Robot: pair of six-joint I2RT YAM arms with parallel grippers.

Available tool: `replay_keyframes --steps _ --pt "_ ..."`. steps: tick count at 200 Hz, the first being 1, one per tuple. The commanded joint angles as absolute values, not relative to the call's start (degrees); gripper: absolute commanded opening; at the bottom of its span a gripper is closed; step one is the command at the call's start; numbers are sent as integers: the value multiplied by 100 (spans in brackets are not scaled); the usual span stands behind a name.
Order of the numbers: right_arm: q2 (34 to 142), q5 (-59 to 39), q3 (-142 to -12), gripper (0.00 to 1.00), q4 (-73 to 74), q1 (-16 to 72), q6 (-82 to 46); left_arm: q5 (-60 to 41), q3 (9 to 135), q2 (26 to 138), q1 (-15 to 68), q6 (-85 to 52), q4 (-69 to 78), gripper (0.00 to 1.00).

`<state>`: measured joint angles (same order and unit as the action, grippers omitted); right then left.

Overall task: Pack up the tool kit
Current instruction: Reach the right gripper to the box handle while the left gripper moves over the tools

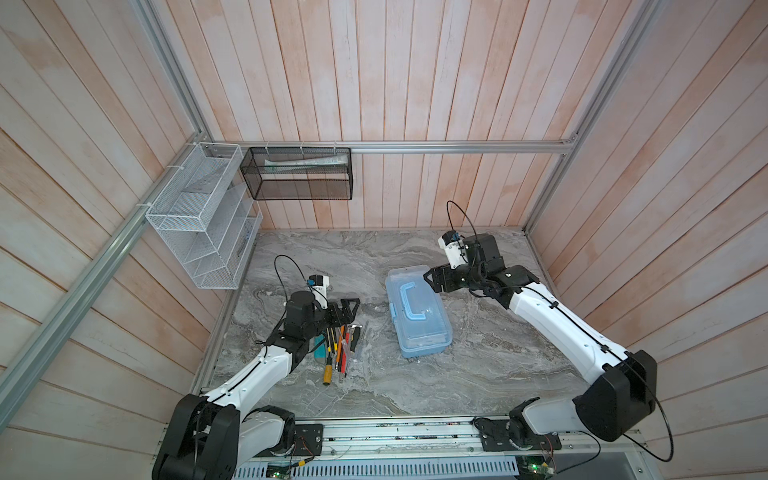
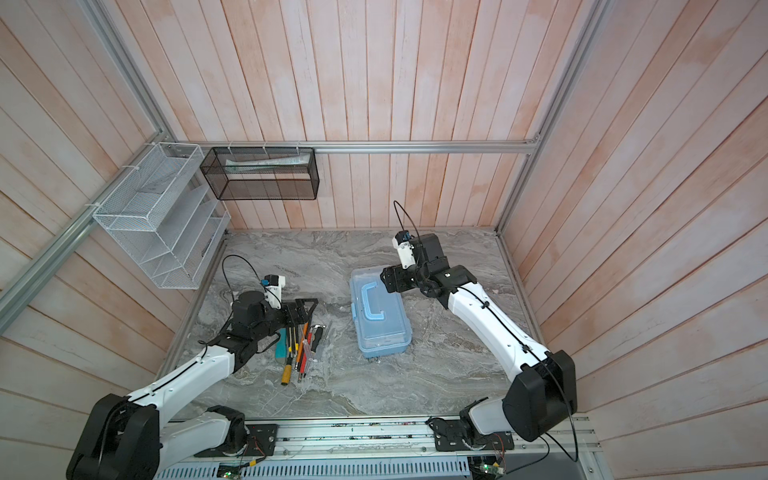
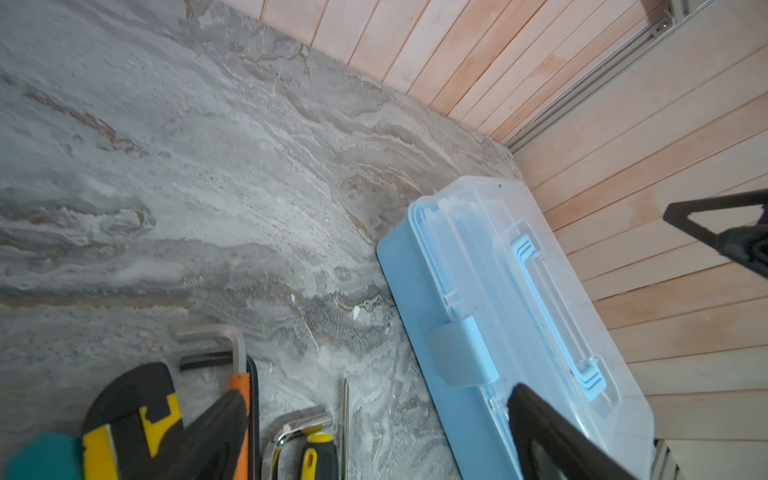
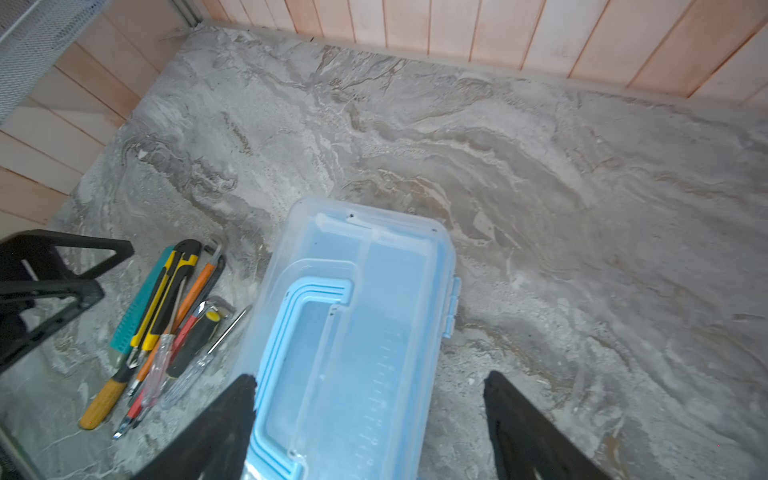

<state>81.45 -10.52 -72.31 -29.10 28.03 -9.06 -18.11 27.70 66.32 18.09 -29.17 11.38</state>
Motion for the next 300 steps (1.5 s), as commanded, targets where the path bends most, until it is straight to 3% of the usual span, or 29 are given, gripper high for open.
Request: replay_keyframes --steps 1,109,172,246,300 --pt "8333 -1590 -7297 85 -3309 2947 -1369 -1514 2689 6683 2094 -3180 1640 100" --pt "9187 -2078 -7319 79 -2495 3700 -2426 -1119 3009 7932 3122 -3725 2300 100" --pt "9544 -2079 -7366 77 -2415 3757 -2537 -1036 3156 8313 3243 -3700 2547 100" --pt "9419 -2613 -6646 76 -1253 3749 -2971 -1025 3571 8879 3252 -3372 2433 100" --pt "9141 -3631 -6129 76 -279 3547 -3331 -1026 3880 9055 3252 -3155 2261 100"
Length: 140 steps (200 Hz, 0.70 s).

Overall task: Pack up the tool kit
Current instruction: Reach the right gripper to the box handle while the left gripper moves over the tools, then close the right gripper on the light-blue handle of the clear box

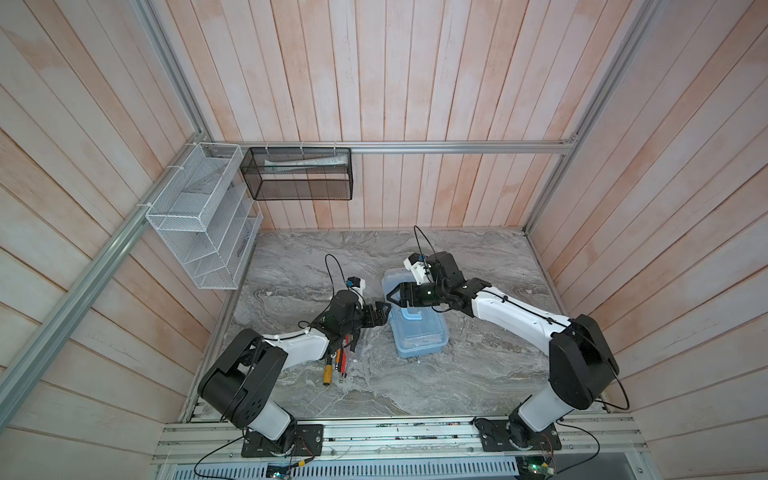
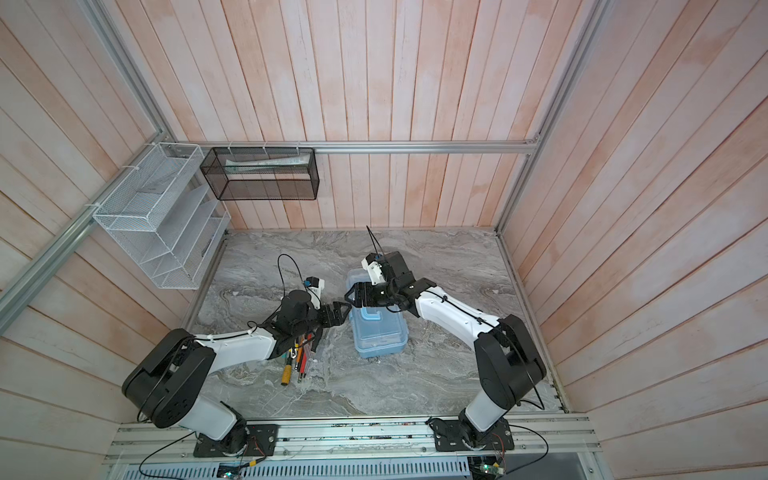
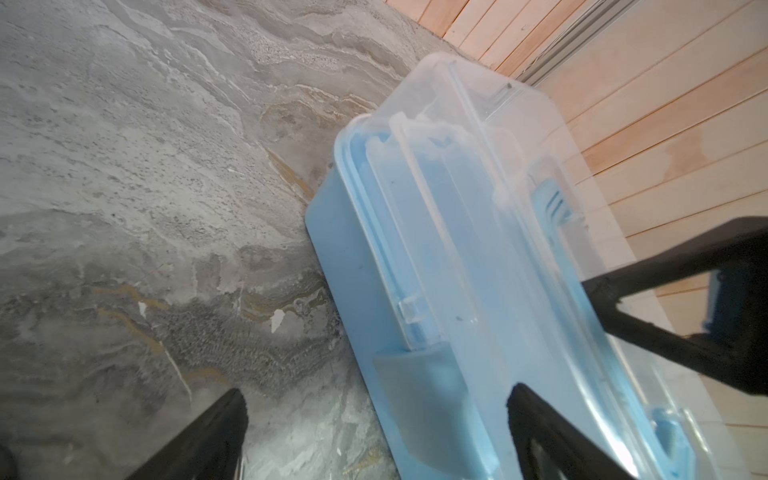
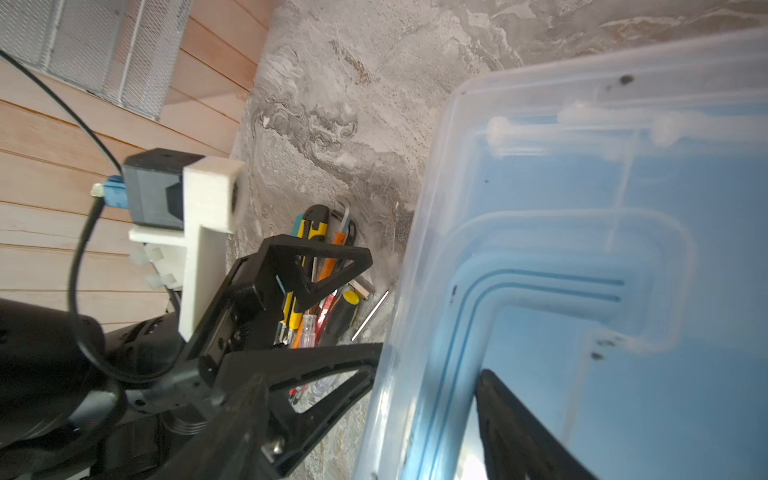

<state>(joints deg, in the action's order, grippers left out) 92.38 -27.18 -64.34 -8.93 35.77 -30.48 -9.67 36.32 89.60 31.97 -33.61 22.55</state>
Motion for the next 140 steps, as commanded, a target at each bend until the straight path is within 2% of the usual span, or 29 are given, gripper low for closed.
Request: replay_keyframes --steps 1,52,122,140 --pt "9136 -3657 -6118 76 -258 3545 -3340 -1023 3883 9054 3252 -3155 2264 100" --pt "8866 -4864 -5610 72 1294 3309 -4110 -981 3984 9176 3252 -3208 2185 100" --pt "8605 -4968 -5424 71 1256 2818 -4145 -727 3985 9122 3252 -3138 1973 100" --pt "8572 -5014 -5426 67 1253 2737 -4146 -686 3998 9121 3252 -3133 1928 100"
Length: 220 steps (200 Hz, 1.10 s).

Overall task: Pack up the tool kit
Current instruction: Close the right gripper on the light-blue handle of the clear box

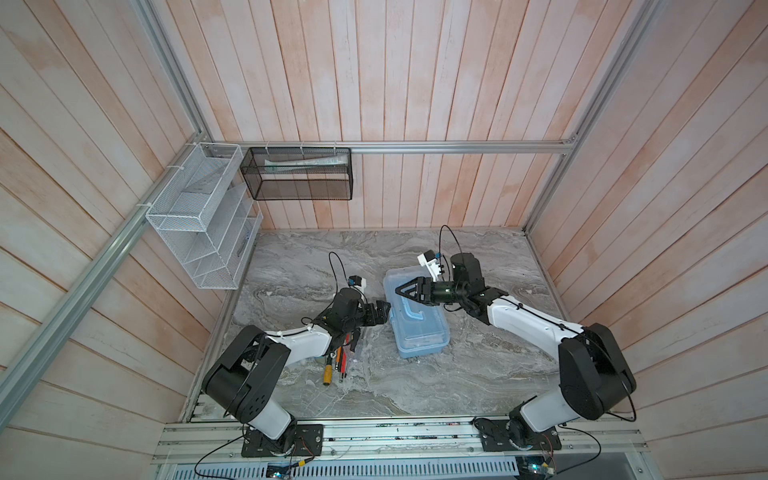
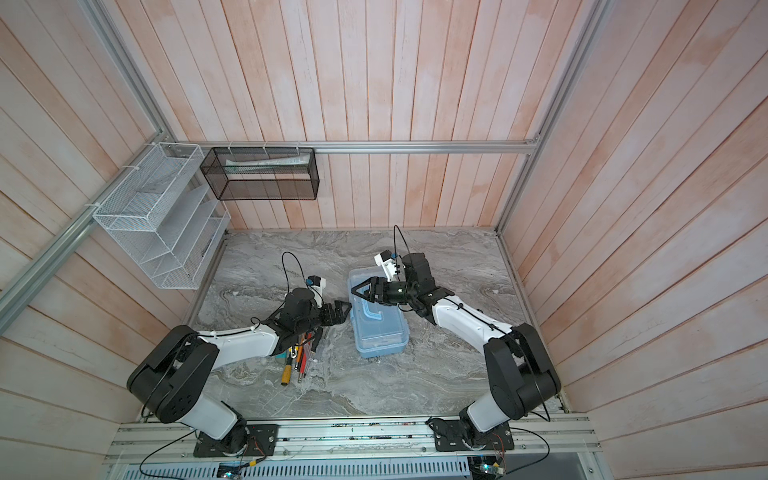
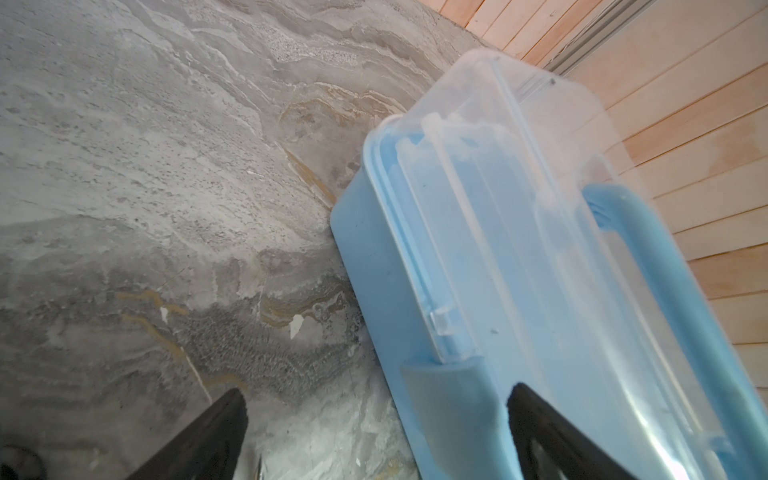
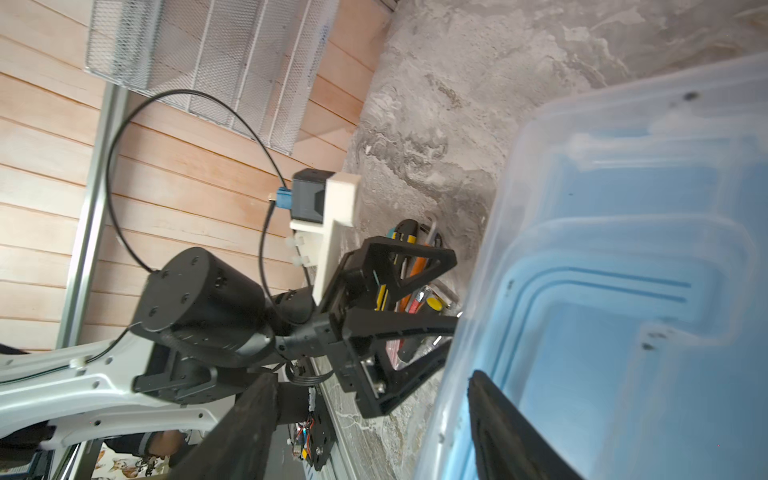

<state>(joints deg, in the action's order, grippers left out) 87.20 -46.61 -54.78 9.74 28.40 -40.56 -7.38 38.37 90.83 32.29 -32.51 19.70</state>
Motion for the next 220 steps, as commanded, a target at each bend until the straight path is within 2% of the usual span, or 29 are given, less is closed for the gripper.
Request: replay_keyframes --steps 1,14,39,53,113,220 --pt "8566 -5008 -5425 67 1237 2735 -4143 -677 3998 9122 3252 -3131 1926 100" --pt "8523 -4673 -5597 66 732 2694 -3884 -655 4001 9110 3253 -3120 1878 100" --pt "8454 -2966 -6371 68 -1135 2922 -2747 -608 3981 9049 3252 -3095 1823 100" --pt "8519 -2434 -6680 69 -1760 3023 -2488 -593 3967 9026 3254 -3088 1811 100" --pt "8794 -2153 -6933 71 -2298 3341 -2437 -606 3973 9044 3252 -3080 1767 100" --pt "9429 -2768 -6904 71 -1772 3455 -2493 -615 3831 9053 3252 -3050 1987 100"
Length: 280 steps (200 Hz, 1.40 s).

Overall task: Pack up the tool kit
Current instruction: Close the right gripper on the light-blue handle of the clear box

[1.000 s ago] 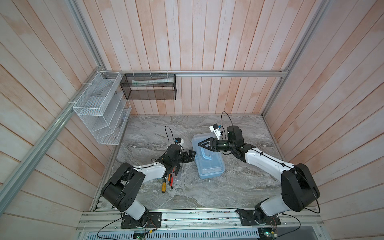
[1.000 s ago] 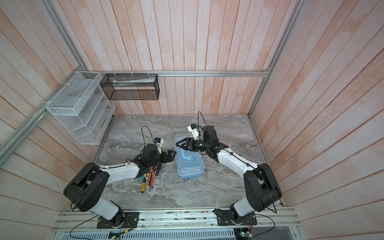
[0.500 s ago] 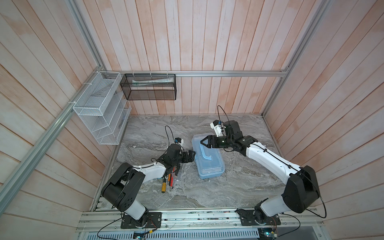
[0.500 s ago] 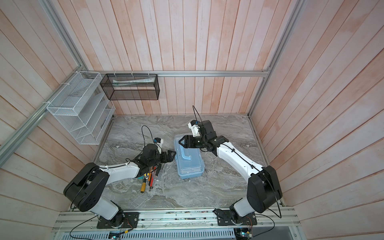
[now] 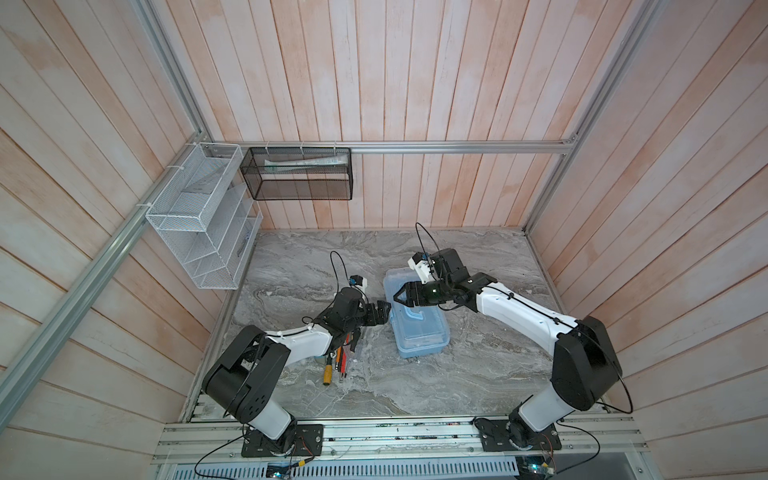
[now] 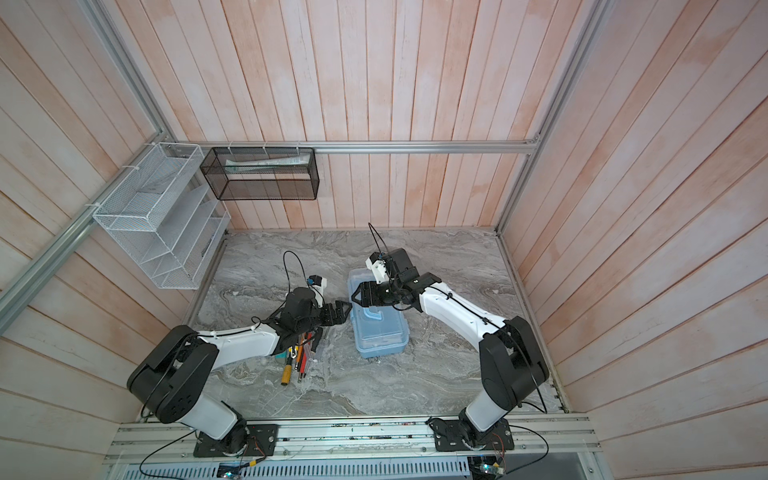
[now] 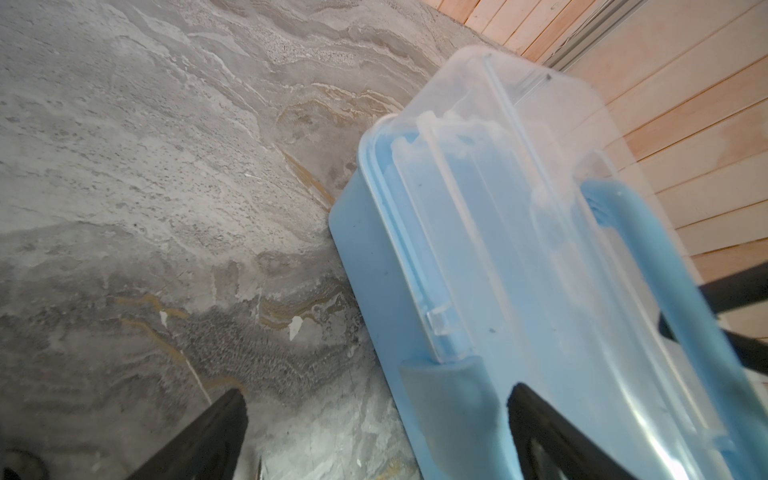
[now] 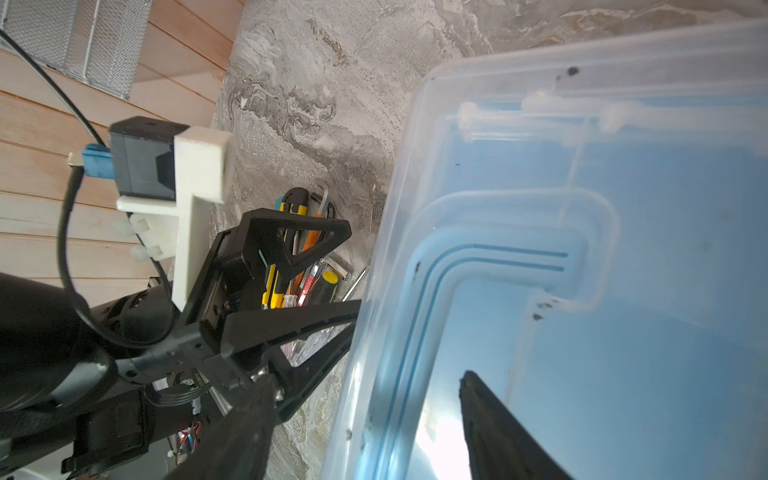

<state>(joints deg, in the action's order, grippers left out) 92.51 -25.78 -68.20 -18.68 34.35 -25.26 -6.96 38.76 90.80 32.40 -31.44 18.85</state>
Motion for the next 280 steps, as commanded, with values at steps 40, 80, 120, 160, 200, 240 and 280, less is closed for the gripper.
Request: replay_keyframes --steps 40,80,120,160,200,240,280 --pt "9544 -3233 -6763 70 -1310 3446 -2723 -609 3846 9079 3252 -3026 1970 100" --pt "9339 -4148 -6479 69 -569 3254 -3136 -606 3859 9090 3252 -3032 1930 100" --pt "8940 -5033 -5743 66 810 2756 -3995 -611 3836 9132 3252 -3119 2046 100" --pt "8624 -5288 -5503 58 1072 2470 -4092 -500 3693 9096 3252 -3215 2223 100" --pt "8571 -3985 -6055 58 -808 2523 -3117 -523 3683 9084 3252 -3243 2172 100" --pt "9090 -523 -7723 59 -3484 3608 -1827 -488 3648 8993 3252 -3228 2096 100" --pt "9522 593 -8331 58 -4193 4151 -1776 -457 3638 8968 3252 -3192 2005 100"
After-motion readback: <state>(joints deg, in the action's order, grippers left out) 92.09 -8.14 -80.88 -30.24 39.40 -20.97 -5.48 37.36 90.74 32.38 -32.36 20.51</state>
